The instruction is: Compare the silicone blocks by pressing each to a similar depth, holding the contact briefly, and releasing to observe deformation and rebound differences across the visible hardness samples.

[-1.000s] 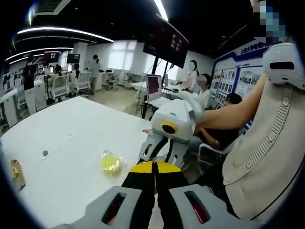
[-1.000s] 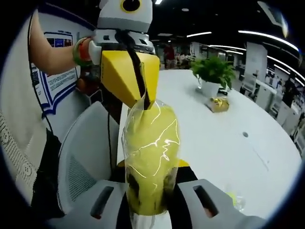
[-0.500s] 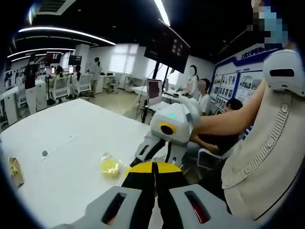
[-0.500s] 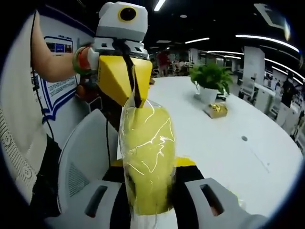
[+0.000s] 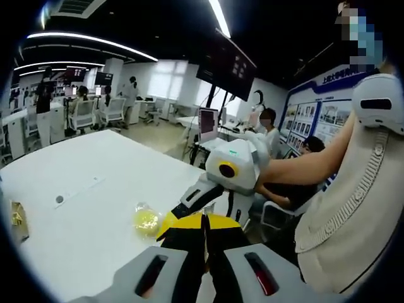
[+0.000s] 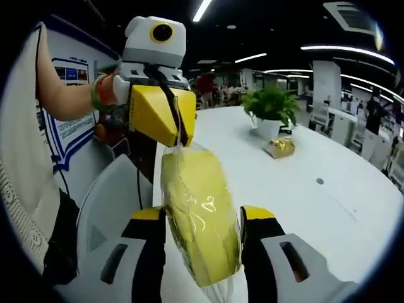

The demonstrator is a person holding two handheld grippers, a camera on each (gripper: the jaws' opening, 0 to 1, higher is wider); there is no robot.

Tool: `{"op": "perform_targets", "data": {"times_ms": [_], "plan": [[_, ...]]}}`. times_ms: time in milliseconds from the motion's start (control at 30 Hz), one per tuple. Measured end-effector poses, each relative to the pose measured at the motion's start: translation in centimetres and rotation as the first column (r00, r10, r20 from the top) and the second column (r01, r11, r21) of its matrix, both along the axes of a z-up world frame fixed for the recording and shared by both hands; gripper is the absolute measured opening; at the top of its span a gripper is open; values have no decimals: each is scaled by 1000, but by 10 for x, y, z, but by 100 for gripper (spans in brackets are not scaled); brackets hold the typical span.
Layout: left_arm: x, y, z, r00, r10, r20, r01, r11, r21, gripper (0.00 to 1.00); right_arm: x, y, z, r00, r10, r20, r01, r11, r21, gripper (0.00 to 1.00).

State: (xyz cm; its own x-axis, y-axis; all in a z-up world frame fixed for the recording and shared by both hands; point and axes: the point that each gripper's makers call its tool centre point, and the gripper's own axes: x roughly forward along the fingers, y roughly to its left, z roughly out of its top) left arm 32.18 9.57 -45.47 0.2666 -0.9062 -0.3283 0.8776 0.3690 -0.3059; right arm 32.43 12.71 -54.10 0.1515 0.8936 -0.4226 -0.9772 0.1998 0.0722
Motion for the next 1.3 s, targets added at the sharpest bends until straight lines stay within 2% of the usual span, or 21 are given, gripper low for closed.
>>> {"op": "perform_targets", "data": {"times_ms": [433,667,733,867,1000,1133,1300], "plan": [[-2,0,-2,1000,16,-13,-16,1000,-16,0,7,-9,2,997,-72,10,72,997,22,58],[-1,0,-3,1000,26,-18,-26,1000,-16,0,9,-19,6,990,-143,-14,144,988,53,66],[0,1,-4,999,32,-20,-32,999,-17,0,11,-21,9,980,-189,-60,194,978,75,69],[2,3,-6,999,45,-26,-46,999,-19,0,15,-28,16,973,-228,-41,232,967,108,73],[5,5,-9,998,63,-32,-64,998,-27,0,15,-40,17,961,-273,-35,275,954,117,72],[8,7,-17,995,81,-51,-82,996,-21,0,15,-53,23,938,-347,-12,344,923,170,72],[14,12,-26,991,114,-75,-116,993,-20,0,3,-72,33,921,-388,-21,382,893,237,72]]}}
